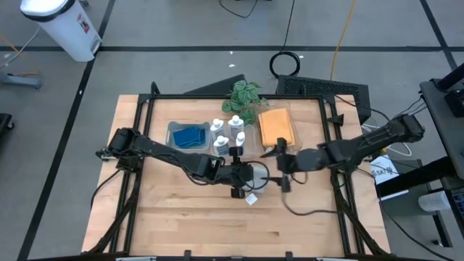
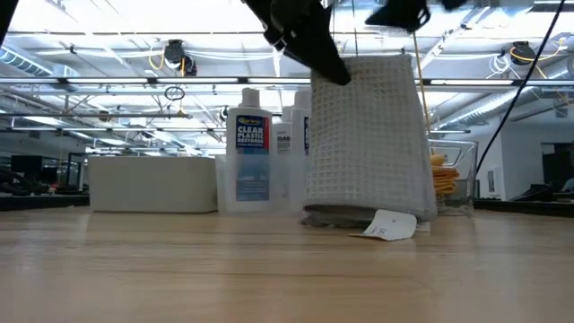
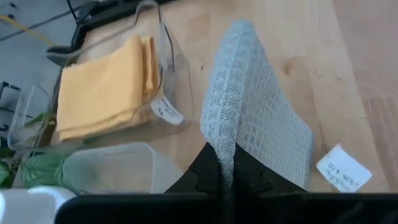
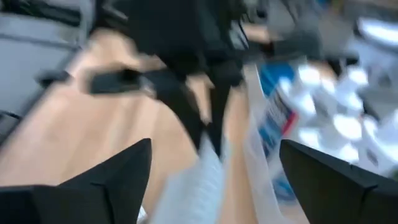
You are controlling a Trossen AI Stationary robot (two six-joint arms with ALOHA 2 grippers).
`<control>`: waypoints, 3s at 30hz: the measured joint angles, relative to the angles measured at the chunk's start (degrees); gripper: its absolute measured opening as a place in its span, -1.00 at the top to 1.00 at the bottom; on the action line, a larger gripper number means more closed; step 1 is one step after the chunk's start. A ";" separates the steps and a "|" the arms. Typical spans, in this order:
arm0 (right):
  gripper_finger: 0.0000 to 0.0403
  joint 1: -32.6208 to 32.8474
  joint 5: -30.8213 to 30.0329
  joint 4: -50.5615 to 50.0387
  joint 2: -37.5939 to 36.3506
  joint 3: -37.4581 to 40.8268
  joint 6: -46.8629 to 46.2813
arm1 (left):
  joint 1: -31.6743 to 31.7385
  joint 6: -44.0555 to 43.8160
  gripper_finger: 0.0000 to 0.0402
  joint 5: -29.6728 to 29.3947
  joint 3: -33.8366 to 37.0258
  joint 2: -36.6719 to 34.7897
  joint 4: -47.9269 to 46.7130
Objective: Pick & Place Kitchen Items
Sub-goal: Put the gray towel into the transparent bin
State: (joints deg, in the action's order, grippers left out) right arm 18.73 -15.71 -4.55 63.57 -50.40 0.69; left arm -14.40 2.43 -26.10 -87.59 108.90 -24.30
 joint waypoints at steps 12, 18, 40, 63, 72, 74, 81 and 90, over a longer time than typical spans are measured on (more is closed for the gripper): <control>-0.47 -6.97 10.89 -14.65 15.29 -8.02 -12.89 | 0.36 1.60 0.95 0.62 0.00 0.00 3.43; -0.23 -7.09 11.35 -15.45 15.36 -8.04 -13.11 | 0.36 1.34 0.87 0.82 0.00 -0.02 3.11; 0.87 -7.03 11.07 -18.21 11.78 -8.04 -13.11 | 0.45 -2.85 0.78 0.79 0.00 -0.07 7.27; 0.99 -7.55 2.09 -38.63 -6.91 -7.93 -6.77 | -1.13 -2.91 0.77 5.26 -0.11 -14.91 6.39; 1.00 -13.32 1.23 -40.58 -7.87 -7.95 8.83 | -1.10 -2.64 0.77 5.17 -0.07 -20.65 0.96; 1.00 -15.68 -0.25 -40.58 -7.01 -7.95 11.89 | -1.15 -2.62 0.77 5.17 -0.07 -21.34 0.44; 1.00 -25.99 -2.22 -37.24 -4.32 -7.34 23.44 | -1.10 2.41 0.77 5.07 -0.07 -21.98 -4.42; 0.99 -38.82 2.14 -20.31 -3.84 -0.34 36.37 | -1.16 0.45 0.77 5.11 -0.04 -22.61 -9.95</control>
State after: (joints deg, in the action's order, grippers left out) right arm -20.09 -13.58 -24.86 59.73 -50.74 37.06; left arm -15.56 2.89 -20.99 -87.64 86.29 -34.24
